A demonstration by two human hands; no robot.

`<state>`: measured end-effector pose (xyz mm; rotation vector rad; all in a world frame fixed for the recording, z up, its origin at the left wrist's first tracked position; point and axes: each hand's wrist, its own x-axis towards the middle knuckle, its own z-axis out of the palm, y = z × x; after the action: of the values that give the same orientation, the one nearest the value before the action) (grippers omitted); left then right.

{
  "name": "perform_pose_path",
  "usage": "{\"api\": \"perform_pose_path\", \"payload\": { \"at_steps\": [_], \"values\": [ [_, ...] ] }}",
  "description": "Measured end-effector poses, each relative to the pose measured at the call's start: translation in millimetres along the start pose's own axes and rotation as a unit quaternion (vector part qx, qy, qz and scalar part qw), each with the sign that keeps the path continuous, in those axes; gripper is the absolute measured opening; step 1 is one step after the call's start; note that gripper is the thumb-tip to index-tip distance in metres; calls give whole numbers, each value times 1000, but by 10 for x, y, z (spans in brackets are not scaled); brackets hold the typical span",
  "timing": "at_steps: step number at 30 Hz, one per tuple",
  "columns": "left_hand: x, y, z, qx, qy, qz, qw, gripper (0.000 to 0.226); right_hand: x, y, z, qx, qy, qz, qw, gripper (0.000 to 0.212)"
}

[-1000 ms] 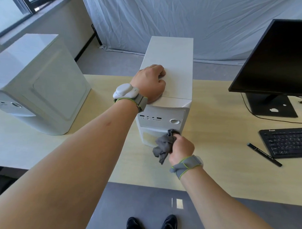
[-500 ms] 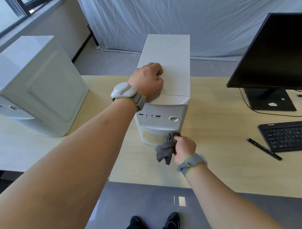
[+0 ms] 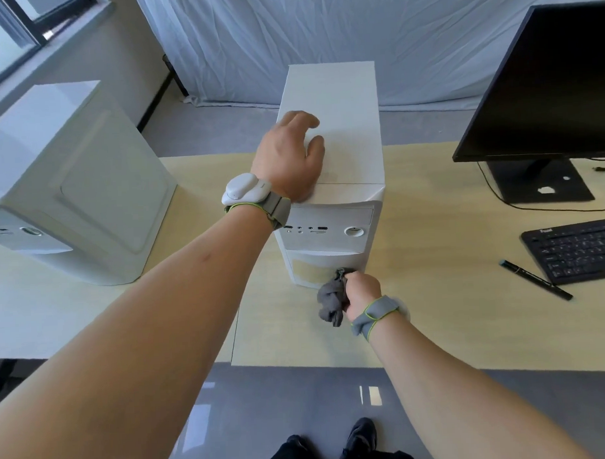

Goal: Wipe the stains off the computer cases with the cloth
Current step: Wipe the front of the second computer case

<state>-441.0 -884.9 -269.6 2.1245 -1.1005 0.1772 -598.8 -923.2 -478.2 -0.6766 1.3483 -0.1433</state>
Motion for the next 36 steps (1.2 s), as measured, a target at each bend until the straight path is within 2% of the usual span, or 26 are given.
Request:
{"api": "perform_pose_path", "payload": {
  "at_steps": [3, 5, 10, 13, 15, 18, 20, 24, 26, 29, 32, 36],
  "values": [
    [-43, -4, 0, -11, 32, 25, 999, 26, 50, 156, -82, -20, -44, 5, 999, 28],
    [-60, 10, -2, 0, 26, 21, 999, 27, -79, 284, -133, 3, -107, 33, 994, 34],
    [-62, 34, -71, 40, 3, 18, 999, 29, -182, 429, -203, 27, -8, -15, 999, 35],
    [-144, -93, -67, 72, -35, 78, 994, 22, -364, 329, -187, 61, 2, -55, 997, 30],
    [-222, -142, -64, 71, -38, 123, 989, 19, -557, 163, -139, 117, 16, -132, 984, 19],
    [-221, -133, -15, 98, -22, 132, 986, 16, -807, -157, -18, 170, 97, -233, 953, 9],
    [-203, -125, 5, 107, -12, 128, 986, 16, -842, -228, 99, 173, 106, -225, 953, 6],
    [-231, -154, 33, 92, -4, 133, 987, 16, -789, -115, 121, 144, 75, -213, 964, 16],
    [-239, -167, 24, 86, -1, 130, 988, 17, -742, -88, 21, 108, 89, -227, 964, 16],
    [-229, -151, 26, 85, -7, 121, 989, 17, -681, -85, -89, 113, 142, -249, 951, 6],
    [-221, -160, 32, 81, -6, 122, 989, 18, -641, -1, 39, 80, 120, -227, 963, 7],
    [-216, -149, 24, 76, -9, 115, 990, 19, -529, 249, 154, 35, 28, -221, 974, 5]
  ]
}}
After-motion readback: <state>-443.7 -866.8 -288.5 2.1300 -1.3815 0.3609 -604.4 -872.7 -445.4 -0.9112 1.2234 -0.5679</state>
